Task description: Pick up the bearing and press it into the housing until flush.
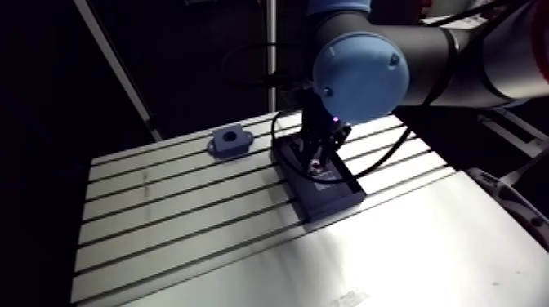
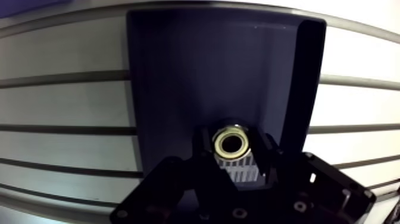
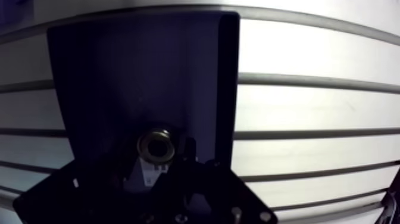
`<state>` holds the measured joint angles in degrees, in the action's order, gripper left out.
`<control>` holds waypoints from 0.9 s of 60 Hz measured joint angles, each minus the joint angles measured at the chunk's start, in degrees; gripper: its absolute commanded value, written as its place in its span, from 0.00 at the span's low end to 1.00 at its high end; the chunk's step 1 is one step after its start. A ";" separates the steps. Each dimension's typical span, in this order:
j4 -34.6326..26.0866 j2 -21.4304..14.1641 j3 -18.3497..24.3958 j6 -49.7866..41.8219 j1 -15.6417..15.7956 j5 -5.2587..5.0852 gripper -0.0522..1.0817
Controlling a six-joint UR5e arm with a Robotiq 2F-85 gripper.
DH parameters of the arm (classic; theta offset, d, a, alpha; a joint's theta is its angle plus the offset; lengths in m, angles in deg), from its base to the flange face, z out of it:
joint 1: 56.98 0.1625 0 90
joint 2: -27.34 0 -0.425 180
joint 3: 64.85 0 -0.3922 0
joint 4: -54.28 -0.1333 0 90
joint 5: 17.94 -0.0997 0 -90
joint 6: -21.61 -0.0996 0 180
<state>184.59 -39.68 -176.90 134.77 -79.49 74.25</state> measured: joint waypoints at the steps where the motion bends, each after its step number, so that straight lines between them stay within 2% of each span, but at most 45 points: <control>1: 0.00 -0.01 0.01 0.00 0.00 0.00 0.58; 14: -0.27 -0.71 0.40 0.00 0.05 0.00 0.63; 31: -3.91 -3.57 2.82 -0.31 0.56 0.60 0.68; 54: -9.01 -4.38 9.50 -4.42 5.51 0.47 0.73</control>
<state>175.58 -44.05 -167.40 130.35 -73.98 74.72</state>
